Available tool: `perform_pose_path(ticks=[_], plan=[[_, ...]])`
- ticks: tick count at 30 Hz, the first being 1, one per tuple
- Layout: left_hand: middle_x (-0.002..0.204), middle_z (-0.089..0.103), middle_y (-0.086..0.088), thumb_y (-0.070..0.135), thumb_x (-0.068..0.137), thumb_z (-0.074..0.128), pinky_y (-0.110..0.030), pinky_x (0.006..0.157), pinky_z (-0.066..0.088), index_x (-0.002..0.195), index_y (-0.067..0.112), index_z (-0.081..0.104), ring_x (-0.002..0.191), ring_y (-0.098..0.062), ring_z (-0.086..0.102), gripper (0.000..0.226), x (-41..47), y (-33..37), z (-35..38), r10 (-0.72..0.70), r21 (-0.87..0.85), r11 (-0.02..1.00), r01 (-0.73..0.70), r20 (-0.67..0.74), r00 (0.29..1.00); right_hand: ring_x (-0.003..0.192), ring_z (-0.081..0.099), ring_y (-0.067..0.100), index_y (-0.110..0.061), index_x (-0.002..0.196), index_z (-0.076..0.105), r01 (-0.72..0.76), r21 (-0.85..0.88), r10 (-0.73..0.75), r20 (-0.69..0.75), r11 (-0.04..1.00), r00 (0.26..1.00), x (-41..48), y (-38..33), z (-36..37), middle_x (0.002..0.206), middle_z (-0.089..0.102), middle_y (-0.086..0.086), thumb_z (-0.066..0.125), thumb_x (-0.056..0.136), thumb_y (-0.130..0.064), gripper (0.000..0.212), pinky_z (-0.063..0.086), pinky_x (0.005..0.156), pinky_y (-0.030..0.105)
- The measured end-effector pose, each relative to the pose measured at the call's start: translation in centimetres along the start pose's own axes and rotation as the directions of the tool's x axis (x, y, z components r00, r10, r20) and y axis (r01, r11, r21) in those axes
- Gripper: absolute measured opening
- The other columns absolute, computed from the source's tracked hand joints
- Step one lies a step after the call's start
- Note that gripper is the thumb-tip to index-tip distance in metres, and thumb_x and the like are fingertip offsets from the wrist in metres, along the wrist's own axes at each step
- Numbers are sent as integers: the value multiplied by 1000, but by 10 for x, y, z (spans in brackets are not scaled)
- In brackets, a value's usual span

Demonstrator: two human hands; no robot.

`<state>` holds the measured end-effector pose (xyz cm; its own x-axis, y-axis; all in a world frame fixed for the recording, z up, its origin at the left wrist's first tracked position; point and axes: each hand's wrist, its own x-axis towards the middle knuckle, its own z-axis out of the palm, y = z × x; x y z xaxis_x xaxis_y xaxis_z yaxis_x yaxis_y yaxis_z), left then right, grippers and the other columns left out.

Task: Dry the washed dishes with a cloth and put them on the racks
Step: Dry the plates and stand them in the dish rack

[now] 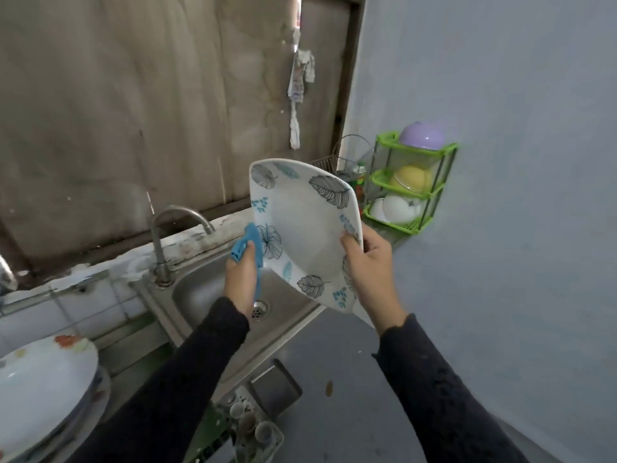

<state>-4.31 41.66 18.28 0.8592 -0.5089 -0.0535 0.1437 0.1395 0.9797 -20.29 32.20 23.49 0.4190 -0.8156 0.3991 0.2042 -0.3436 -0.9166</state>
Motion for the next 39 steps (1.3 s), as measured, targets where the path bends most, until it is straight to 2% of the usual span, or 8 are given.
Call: perform_pose_path(ticks=[2,6,11,20,24,29,34,39], plan=[[135,57,-22,40,101,48,-52,109,41,137,8,53,125,-36,55,49,4,0,38,13,-14,1000,-12,41,999,60,43,10,-21,70,66,13,-10,-13,-33,1000,999,18,-1,-29,59,52,-4,55,96,-3,33,36,59,24],[133,59,-19,33,103,46,-49,109,41,136,10,54,122,-32,56,41,11,-3,102,30,-55,998,-23,117,993,72,48,20,-18,89,72,36,-5,-36,-98,999,995,49,1,-78,87,57,33,55,92,-15,17,40,65,35],[125,60,-24,30,102,48,-46,108,43,133,11,55,119,-33,58,37,31,-7,166,49,-54,998,-40,180,982,59,57,0,-24,95,72,57,36,-48,-209,998,977,89,6,-130,66,66,-17,53,99,-1,30,46,55,16],[120,60,-13,35,104,44,-32,77,46,136,11,48,103,-24,58,41,127,-16,266,56,-41,998,-50,171,984,81,69,10,-9,109,75,104,14,-95,-292,994,952,204,45,-173,87,76,-10,53,99,0,26,56,66,25],[118,64,-11,36,102,48,-37,90,49,125,16,57,101,-21,61,32,193,-9,310,90,-83,993,-81,109,990,84,69,13,-5,111,74,106,24,-95,-280,994,955,282,67,-169,89,75,-8,54,98,0,25,56,69,25],[125,60,-12,32,105,43,-33,90,49,135,8,52,107,-24,59,40,256,4,349,114,-100,990,-102,120,986,76,59,15,-30,77,75,154,13,-148,-208,988,967,364,85,-156,75,68,-10,56,97,1,41,49,67,32],[135,37,-44,29,104,44,-41,103,46,138,-4,47,119,-57,45,48,315,-2,363,122,-79,990,-116,72,990,78,58,15,-14,85,72,170,39,-162,-160,985,974,420,110,-147,83,67,0,54,96,3,27,50,69,34],[116,60,-17,33,104,44,-42,82,50,135,10,51,95,-28,55,39,353,-10,372,175,-123,978,-171,20,984,71,56,7,-24,78,71,171,87,-158,-139,981,978,466,138,-141,74,65,-10,56,97,1,34,49,67,27]])
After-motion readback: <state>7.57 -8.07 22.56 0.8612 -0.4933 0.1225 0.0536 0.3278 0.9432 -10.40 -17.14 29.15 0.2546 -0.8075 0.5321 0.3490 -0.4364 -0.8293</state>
